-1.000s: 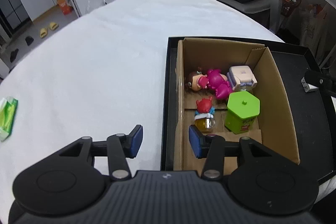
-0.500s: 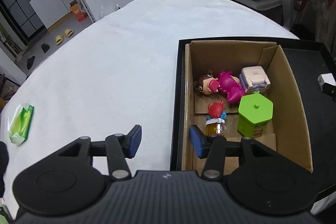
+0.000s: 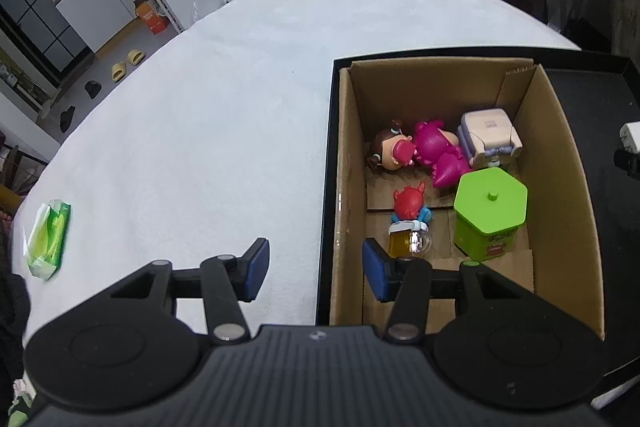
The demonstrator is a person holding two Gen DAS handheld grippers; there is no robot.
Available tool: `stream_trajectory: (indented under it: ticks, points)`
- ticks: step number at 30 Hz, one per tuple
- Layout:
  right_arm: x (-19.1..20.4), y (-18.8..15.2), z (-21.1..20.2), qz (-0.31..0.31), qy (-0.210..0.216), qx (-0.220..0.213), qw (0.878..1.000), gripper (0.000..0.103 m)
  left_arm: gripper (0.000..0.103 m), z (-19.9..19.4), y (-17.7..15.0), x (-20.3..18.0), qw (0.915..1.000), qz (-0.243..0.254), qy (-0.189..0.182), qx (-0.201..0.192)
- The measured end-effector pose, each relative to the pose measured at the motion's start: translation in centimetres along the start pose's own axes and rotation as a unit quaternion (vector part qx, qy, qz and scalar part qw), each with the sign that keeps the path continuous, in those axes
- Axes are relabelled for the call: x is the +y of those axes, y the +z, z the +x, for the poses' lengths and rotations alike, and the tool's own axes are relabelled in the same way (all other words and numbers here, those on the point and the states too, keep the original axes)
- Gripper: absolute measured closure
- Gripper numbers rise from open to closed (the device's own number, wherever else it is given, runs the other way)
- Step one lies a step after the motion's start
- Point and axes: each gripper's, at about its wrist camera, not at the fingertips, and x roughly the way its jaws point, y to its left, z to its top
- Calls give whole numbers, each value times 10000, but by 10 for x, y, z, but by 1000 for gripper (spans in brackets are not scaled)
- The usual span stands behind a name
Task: Organize rigid objects
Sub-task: 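Move the right gripper to the white charger plug and close on it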
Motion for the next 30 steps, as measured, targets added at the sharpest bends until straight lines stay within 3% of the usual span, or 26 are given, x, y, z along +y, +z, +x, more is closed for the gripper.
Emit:
stream_trajectory:
  ticks: [7, 16, 17, 20, 30]
  points:
    - [-5, 6, 21, -71, -107, 12, 9999, 17, 53, 2, 3, -7, 9999, 106, 87, 41]
    - [-3, 15, 36, -431, -170, -282, 9985, 16, 53, 3, 4, -11, 9998, 164, 135, 68]
    - [-3, 16, 37, -448, -160, -294, 9984, 17, 53, 3, 4, -11, 9998, 159, 132, 65]
    - [-1, 16, 35, -628, -292, -342, 9970, 39, 53, 1, 4, -10, 9998, 132, 108, 51]
    - [3, 16, 13, -698, -4, -159, 9974, 40, 53, -8, 0, 0, 9999, -45, -115, -121]
